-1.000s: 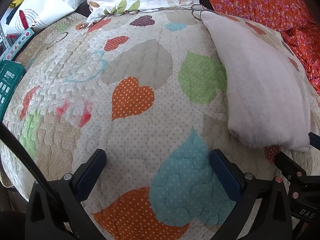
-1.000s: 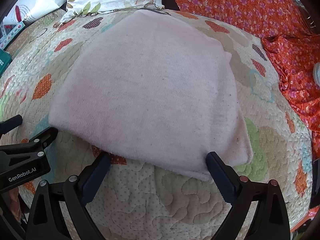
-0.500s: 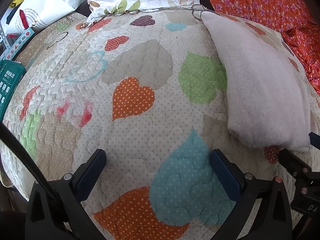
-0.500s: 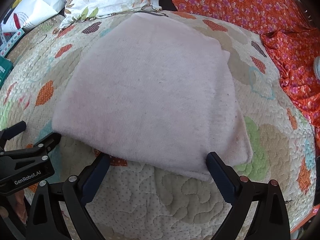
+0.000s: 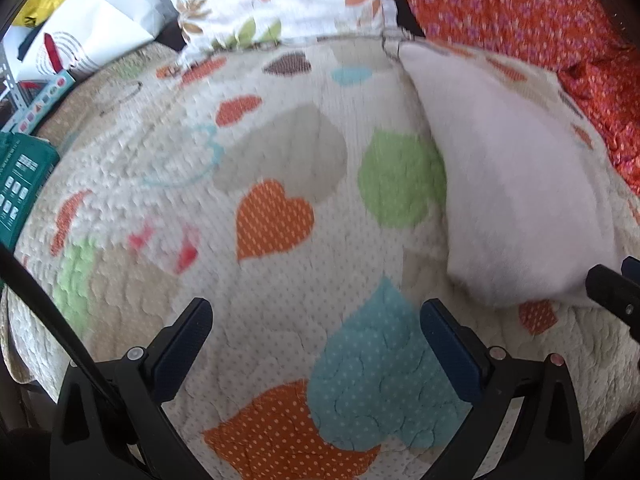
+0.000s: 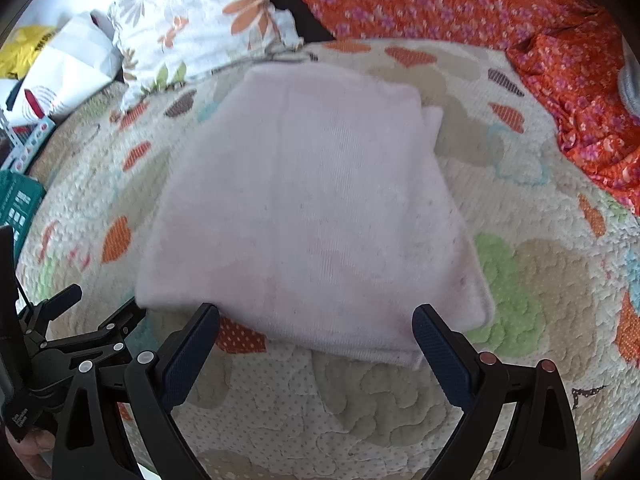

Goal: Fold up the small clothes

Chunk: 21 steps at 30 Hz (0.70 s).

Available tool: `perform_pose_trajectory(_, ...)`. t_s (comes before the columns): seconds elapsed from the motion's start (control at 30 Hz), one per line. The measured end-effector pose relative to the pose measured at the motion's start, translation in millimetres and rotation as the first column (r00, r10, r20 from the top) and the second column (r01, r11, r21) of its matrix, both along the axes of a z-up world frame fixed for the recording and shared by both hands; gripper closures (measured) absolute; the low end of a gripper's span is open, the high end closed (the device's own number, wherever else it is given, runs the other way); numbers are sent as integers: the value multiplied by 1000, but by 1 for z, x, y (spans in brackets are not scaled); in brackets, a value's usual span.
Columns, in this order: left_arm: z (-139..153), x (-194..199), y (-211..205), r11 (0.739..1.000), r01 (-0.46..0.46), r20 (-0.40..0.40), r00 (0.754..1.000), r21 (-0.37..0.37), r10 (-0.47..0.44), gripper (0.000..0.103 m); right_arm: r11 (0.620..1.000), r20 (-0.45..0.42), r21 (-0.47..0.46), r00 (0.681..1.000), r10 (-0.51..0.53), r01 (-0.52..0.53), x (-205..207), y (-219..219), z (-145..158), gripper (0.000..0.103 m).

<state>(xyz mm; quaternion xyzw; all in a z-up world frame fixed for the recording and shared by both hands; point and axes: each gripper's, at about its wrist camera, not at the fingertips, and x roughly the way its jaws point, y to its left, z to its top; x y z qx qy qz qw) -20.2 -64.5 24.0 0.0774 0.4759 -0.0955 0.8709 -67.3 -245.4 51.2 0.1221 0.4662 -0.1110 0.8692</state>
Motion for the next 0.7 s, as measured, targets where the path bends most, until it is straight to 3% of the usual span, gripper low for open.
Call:
perform_pose_trajectory(0.17,5,-1,-1,1000,10,21,1000,-11,-9,0,995,109,-75,992,-56,65,-10,-8,26,4)
perform_pose_trajectory(0.4,4,-2,-5,1000,27,17,999,3,-28,0,995,37,-49,996,-80,82,-5,-18,12,4)
perform_pose_trajectory(0.7,3,-4,-7,999,46,18,999,14,-47,0,995,14,-79,998,-57,58,-1,-10,5,4)
